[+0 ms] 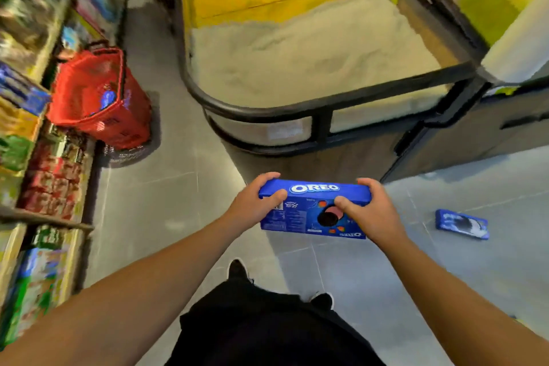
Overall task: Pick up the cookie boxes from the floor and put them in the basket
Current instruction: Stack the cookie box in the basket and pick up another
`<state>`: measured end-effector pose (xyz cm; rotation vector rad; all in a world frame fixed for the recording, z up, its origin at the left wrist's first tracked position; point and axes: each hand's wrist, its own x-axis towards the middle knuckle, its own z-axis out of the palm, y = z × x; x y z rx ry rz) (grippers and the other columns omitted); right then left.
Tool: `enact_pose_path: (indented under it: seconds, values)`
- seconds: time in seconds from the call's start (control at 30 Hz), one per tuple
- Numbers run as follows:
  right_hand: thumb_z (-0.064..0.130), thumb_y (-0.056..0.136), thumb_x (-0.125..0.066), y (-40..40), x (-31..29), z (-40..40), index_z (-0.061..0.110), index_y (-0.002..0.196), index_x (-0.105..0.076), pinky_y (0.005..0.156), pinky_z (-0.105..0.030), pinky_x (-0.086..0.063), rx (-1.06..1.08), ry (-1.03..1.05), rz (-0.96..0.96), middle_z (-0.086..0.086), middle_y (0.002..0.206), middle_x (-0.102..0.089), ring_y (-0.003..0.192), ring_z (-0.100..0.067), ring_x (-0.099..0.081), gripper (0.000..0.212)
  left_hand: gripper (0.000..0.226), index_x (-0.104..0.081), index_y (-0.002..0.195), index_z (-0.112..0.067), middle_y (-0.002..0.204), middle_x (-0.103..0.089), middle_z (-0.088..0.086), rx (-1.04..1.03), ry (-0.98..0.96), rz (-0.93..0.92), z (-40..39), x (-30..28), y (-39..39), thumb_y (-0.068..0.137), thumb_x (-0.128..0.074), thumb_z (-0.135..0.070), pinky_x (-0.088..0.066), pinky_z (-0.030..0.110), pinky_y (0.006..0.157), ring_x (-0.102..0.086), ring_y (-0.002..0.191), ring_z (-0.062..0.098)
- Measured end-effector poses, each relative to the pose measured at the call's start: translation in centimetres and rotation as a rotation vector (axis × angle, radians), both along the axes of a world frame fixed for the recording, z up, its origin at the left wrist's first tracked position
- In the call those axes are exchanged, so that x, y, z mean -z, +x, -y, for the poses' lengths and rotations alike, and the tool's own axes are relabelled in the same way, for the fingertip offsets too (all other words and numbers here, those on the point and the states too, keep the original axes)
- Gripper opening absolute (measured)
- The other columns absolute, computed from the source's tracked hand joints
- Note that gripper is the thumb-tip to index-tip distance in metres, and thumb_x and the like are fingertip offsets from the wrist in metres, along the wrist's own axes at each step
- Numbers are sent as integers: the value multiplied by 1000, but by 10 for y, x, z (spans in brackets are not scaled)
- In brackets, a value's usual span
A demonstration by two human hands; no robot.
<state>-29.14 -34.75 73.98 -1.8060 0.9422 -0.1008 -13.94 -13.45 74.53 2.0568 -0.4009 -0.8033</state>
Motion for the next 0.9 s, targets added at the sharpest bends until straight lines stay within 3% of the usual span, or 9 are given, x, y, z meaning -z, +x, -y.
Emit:
enact_pose_path:
  seconds: [0.07,0.2,0.33,0.47,0.67,0.9]
  values:
    - [48,69,-79,33,-12,-20,27,129,-48,63,-15,-42,-100,-58,23,9,104,-53,87,-9,-57,71,45,-50,125,-40,118,-60,-6,-90,-40,0,-32,-8,11,83,-64,-45,-58,29,75,-64,97,10]
    - [52,69,-78,105,-34,-77,30,132,-47,70,-21,-48,-315,-91,43,7,110,-53,92,-11,-60,73,46,-52,123,-40,113,-63,-9,-325,-117,12,-111,-18,35,81,-67,-45,-58,34,80,-66,94,10]
    - [51,68,-79,175,-52,-161,28,131,-51,56,-4,-38,-465,-114,81,13,103,-55,79,9,-54,73,51,-53,121,-42,112,-63,-13,-493,-158,33,-206,-25,67,74,-66,-52,-57,35,82,-66,94,8]
    - [49,68,-81,236,-63,-251,25,129,-52,51,2,-37,-577,-89,118,9,103,-61,77,8,-56,72,44,-52,119,-46,112,-62,-14,-594,-191,51,-301,-32,104,79,-68,-49,-60,36,77,-67,94,8]
    - [53,69,-77,329,-76,-360,28,122,-52,64,-10,-40,-702,-129,157,10,103,-61,83,1,-59,63,43,-52,119,-44,111,-62,-12,-689,-205,112,-411,-50,169,79,-69,-49,-60,29,70,-68,88,7]
    - [53,68,-78,423,-70,-425,31,110,-50,63,-19,-49,-804,-100,140,12,99,-62,82,-6,-65,54,45,-50,121,-43,111,-61,-12,-748,-176,98,-479,-52,239,80,-69,-49,-59,27,68,-68,90,9]
